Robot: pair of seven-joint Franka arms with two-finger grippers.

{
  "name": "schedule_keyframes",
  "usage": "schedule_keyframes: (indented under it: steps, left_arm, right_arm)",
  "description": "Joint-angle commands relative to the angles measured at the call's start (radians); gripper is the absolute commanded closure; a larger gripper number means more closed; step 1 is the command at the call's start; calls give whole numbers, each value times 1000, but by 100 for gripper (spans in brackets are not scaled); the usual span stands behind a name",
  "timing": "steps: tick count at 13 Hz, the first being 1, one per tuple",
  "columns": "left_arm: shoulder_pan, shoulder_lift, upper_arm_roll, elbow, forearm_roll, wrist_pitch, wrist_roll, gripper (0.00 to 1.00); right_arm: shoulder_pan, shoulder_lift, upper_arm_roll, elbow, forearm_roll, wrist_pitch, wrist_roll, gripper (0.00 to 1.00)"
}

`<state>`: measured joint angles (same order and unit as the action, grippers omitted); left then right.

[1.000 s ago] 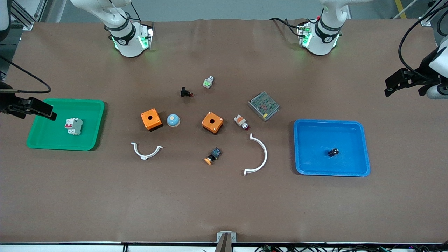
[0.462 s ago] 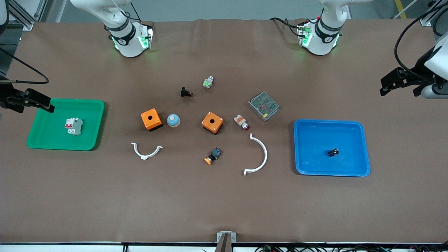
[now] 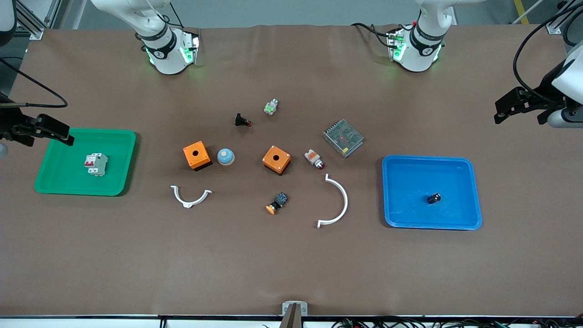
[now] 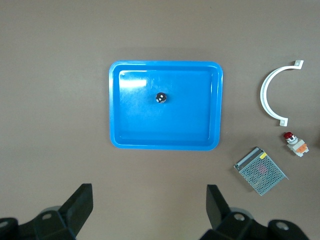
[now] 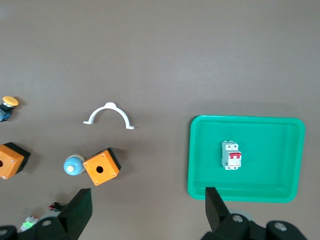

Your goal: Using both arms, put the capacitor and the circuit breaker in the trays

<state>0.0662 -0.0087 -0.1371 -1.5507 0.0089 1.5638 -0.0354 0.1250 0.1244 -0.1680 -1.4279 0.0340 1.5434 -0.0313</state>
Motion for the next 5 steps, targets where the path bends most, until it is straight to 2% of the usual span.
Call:
schedule_keyframes:
  steps: [1,5]
  left_arm:
    - [1,-2,-7,11,-1,-19,20,0]
    - [7,1,-6,26,-1,-42,20,0]
  right_arm:
    - [-7,-28,8,-29,-25,3,-4,0]
    - [-7,-23,5,-31,-11,4,-3,0]
